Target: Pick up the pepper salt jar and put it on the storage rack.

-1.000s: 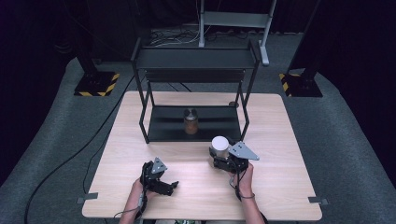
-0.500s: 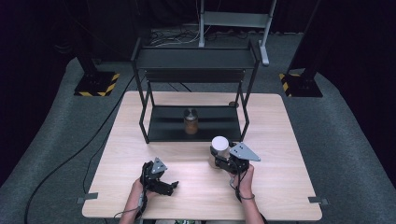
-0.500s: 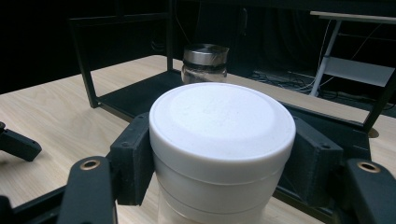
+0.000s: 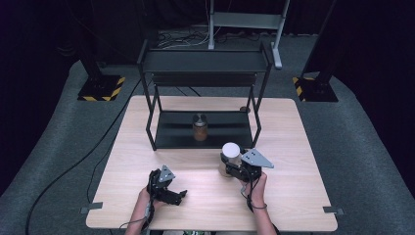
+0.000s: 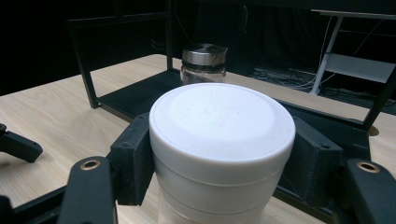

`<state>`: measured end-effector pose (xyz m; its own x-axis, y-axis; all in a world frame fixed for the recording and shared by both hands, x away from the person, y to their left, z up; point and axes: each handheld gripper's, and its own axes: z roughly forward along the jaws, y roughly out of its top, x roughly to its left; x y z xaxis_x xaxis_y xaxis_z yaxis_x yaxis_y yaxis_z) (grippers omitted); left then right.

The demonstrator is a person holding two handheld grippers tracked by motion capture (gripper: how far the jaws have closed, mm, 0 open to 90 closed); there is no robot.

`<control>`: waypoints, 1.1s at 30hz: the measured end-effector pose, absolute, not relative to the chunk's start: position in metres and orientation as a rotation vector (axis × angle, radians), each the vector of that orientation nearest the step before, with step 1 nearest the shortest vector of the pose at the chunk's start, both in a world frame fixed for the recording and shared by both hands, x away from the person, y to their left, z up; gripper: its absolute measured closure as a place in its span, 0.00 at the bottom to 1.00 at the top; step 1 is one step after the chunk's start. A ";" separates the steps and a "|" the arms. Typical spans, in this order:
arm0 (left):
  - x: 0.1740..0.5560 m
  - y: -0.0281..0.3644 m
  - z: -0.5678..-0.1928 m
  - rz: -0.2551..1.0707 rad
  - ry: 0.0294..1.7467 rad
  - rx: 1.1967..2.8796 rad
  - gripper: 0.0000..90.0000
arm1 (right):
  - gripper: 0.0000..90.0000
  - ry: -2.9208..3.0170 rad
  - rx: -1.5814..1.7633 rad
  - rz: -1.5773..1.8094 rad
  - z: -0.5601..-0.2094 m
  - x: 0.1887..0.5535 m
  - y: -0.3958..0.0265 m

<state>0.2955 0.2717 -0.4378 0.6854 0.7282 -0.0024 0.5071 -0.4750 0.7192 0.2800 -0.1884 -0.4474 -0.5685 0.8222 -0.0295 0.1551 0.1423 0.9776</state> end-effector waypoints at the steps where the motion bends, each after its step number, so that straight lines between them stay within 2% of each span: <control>1: 0.296 0.272 -0.438 0.397 0.942 2.179 0.00 | 0.36 1.836 0.936 1.461 -0.447 0.280 -0.188; 33: 0.295 0.272 -0.438 0.397 0.943 2.178 0.00 | 0.36 1.825 0.938 1.438 -0.422 0.294 -0.192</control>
